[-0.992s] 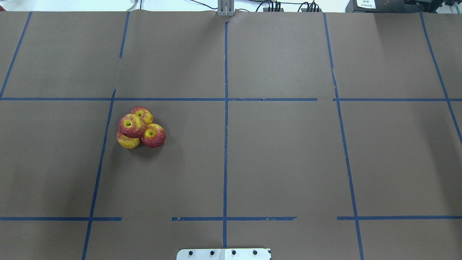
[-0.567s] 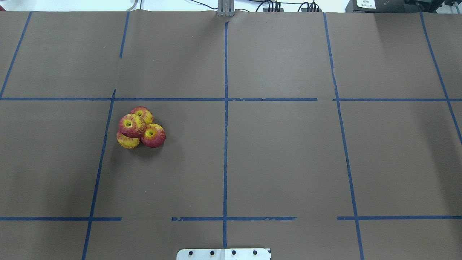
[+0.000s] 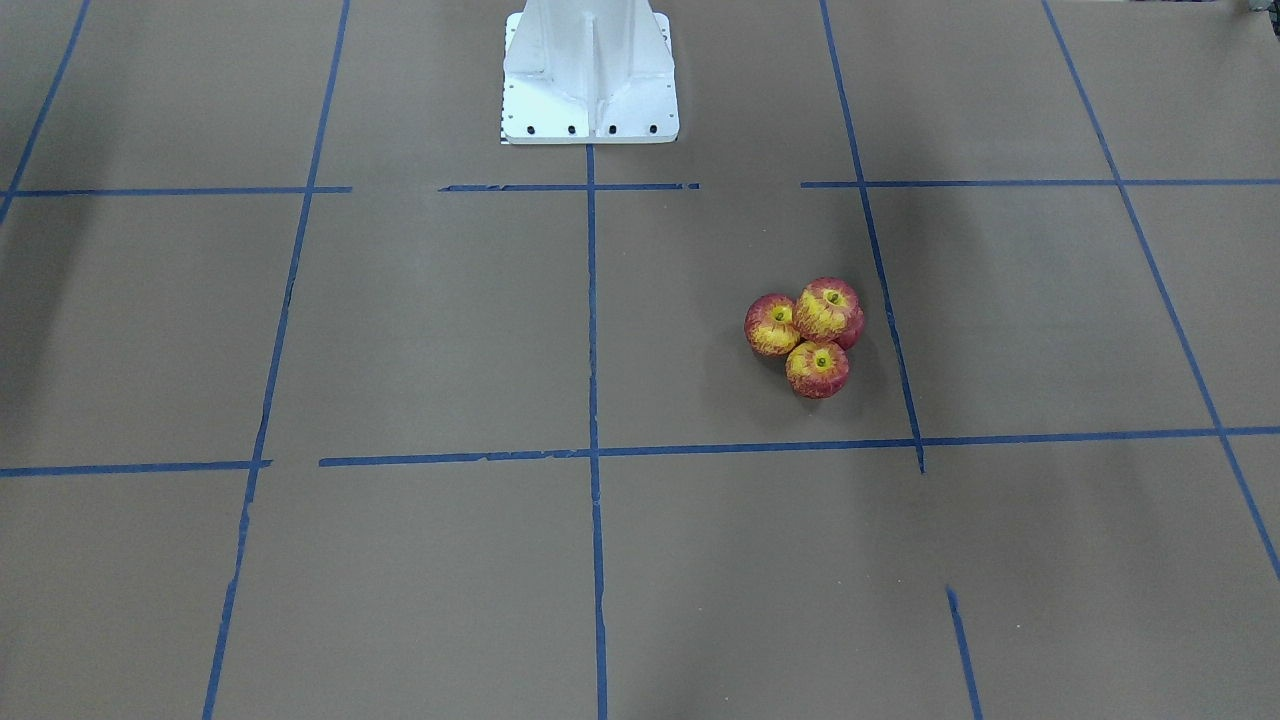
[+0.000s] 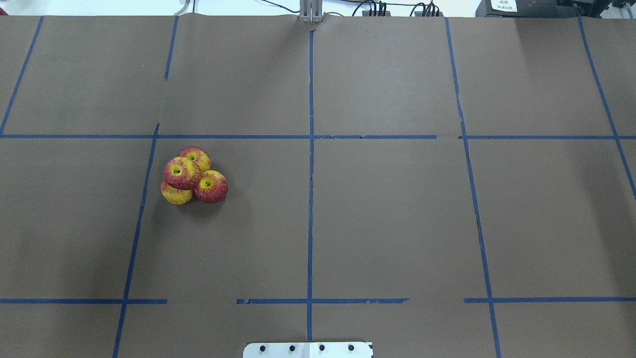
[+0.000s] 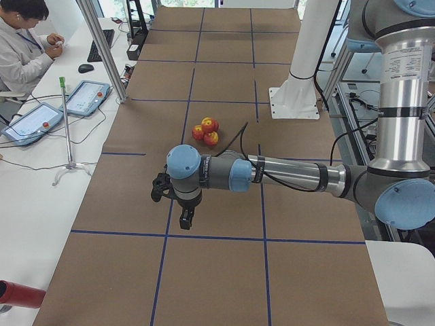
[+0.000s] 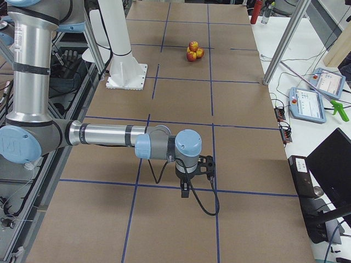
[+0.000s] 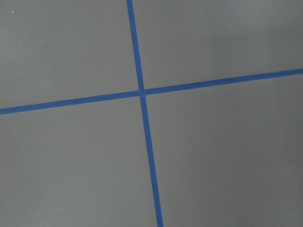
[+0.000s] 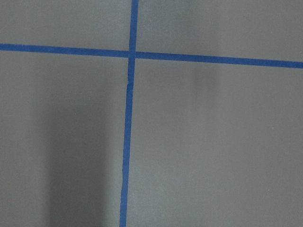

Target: Stack apples

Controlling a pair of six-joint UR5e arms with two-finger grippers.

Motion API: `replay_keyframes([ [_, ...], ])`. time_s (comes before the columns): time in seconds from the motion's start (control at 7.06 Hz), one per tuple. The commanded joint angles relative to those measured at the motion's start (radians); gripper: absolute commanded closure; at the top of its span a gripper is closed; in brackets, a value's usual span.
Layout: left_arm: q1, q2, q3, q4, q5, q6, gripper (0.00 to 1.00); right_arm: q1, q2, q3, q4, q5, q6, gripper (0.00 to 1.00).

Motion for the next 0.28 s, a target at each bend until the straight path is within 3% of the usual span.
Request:
replay_keyframes([
  [0.0,0.000,-0.001,0.001,-0.001,0.000,0.000,0.00,0.000,0.000,0.000,0.000,0.000,0.000,0.00],
  [0.14,0.000,-0.009,0.004,-0.002,0.002,0.000,0.00,0.000,0.000,0.000,0.000,0.000,0.000,0.00],
])
